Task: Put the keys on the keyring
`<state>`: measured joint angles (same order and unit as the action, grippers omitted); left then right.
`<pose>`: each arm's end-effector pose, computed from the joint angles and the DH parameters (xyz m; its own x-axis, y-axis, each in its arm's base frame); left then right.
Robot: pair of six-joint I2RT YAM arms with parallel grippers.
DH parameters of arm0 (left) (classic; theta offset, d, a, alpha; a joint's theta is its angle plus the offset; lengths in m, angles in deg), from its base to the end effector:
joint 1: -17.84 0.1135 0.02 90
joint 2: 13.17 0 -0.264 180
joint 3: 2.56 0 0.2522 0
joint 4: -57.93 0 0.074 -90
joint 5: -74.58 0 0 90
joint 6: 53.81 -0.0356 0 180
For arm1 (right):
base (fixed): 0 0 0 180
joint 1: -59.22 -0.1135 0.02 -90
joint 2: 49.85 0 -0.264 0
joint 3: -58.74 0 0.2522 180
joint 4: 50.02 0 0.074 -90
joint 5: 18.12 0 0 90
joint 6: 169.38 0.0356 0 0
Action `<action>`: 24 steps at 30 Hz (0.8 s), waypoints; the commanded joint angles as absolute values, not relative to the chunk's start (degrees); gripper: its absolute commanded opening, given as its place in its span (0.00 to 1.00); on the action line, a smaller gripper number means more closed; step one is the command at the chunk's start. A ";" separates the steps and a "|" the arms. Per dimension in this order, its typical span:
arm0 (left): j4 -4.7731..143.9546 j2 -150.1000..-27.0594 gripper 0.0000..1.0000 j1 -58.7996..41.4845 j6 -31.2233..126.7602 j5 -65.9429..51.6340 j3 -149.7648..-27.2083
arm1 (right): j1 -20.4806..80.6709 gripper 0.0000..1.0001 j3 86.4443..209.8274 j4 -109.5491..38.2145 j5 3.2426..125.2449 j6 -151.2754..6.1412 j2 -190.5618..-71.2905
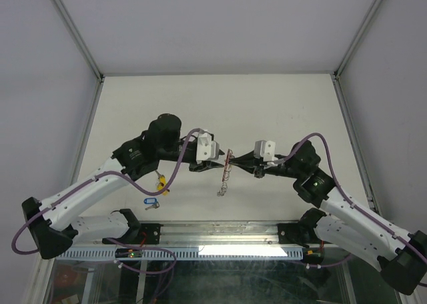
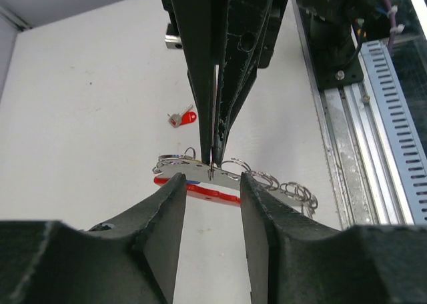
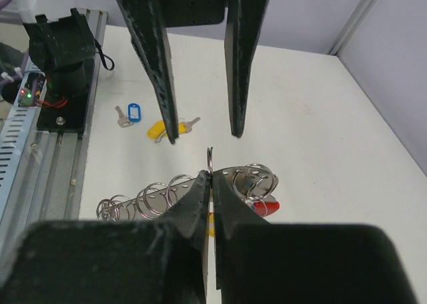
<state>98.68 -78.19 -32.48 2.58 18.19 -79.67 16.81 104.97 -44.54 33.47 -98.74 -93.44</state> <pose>0.1419 -0.2020 0.3559 0.2714 0.3948 -0.8777 0.9616 -0.0728 0.2646 0.1198 0.1394 0.3021 0.2926 -0.0846 -0.9525 -0.9430 0.1399 -0.3021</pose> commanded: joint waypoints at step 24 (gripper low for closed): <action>86.46 -63.49 0.48 -33.05 31.31 3.29 -69.07 | 16.51 0.00 94.87 -80.14 27.08 -87.92 -83.46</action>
<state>90.44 -64.77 -32.48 26.12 7.00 -69.94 16.81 94.33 -73.10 27.79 -87.55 -86.10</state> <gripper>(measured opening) 0.481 0.009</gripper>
